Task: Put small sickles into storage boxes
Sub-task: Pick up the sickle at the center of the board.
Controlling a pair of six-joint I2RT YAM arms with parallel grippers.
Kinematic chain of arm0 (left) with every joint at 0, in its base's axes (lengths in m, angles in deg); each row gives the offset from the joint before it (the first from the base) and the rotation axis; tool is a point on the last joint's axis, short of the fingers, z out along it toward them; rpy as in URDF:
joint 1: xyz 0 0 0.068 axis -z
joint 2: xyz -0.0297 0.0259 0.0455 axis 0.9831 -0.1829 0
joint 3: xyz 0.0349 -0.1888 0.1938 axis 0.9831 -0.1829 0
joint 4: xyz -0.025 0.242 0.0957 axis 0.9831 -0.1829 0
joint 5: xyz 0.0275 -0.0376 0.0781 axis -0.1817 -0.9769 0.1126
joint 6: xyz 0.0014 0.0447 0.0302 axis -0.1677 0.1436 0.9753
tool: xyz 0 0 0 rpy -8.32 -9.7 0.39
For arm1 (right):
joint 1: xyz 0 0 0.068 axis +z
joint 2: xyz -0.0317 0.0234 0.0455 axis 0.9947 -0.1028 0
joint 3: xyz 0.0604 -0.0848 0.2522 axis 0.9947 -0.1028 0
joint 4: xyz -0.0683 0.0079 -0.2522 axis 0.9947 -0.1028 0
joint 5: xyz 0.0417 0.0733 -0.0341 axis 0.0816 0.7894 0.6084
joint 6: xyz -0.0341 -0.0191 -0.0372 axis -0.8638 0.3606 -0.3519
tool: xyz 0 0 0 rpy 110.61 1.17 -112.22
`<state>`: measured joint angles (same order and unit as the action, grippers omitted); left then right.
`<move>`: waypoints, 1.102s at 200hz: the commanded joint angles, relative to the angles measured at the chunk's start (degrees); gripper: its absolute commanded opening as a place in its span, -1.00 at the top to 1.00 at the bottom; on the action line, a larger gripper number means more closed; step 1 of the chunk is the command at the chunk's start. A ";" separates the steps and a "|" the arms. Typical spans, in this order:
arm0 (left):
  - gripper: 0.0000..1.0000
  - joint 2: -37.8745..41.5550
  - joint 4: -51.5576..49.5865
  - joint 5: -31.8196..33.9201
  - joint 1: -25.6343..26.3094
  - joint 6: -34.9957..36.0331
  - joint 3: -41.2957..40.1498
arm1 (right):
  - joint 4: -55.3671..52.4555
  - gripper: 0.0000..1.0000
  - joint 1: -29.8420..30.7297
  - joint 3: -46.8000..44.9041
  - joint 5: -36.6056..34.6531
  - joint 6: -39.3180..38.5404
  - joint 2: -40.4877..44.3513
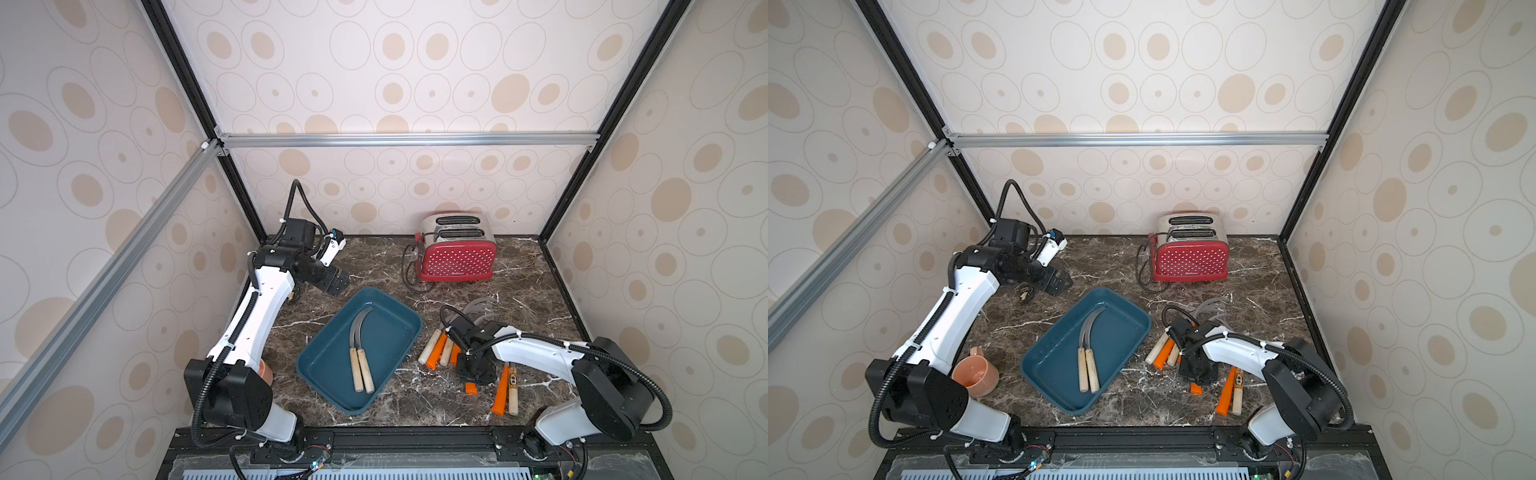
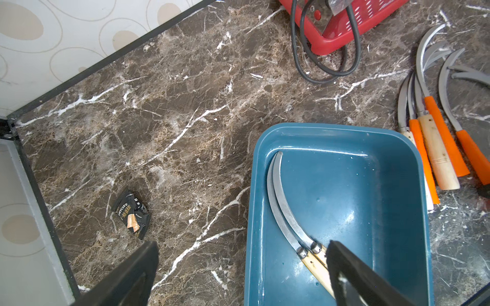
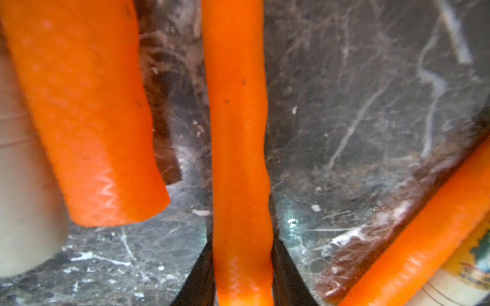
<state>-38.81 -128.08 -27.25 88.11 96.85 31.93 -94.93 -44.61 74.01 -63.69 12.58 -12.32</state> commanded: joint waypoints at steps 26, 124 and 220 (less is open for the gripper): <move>-0.98 0.92 -1.59 -0.80 0.58 2.09 0.19 | 2.47 0.78 0.85 -2.60 -1.03 1.43 -4.97; -0.98 1.02 -1.51 -0.56 0.61 1.75 0.36 | 0.11 1.00 2.17 -1.28 -10.27 2.88 0.94; -0.98 0.62 -1.41 -0.35 0.76 1.41 1.02 | -3.31 1.00 2.38 1.37 -15.25 2.87 2.48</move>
<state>-38.81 -128.08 -27.45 88.37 97.00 31.89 -96.30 -42.47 73.94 -75.88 14.25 -10.88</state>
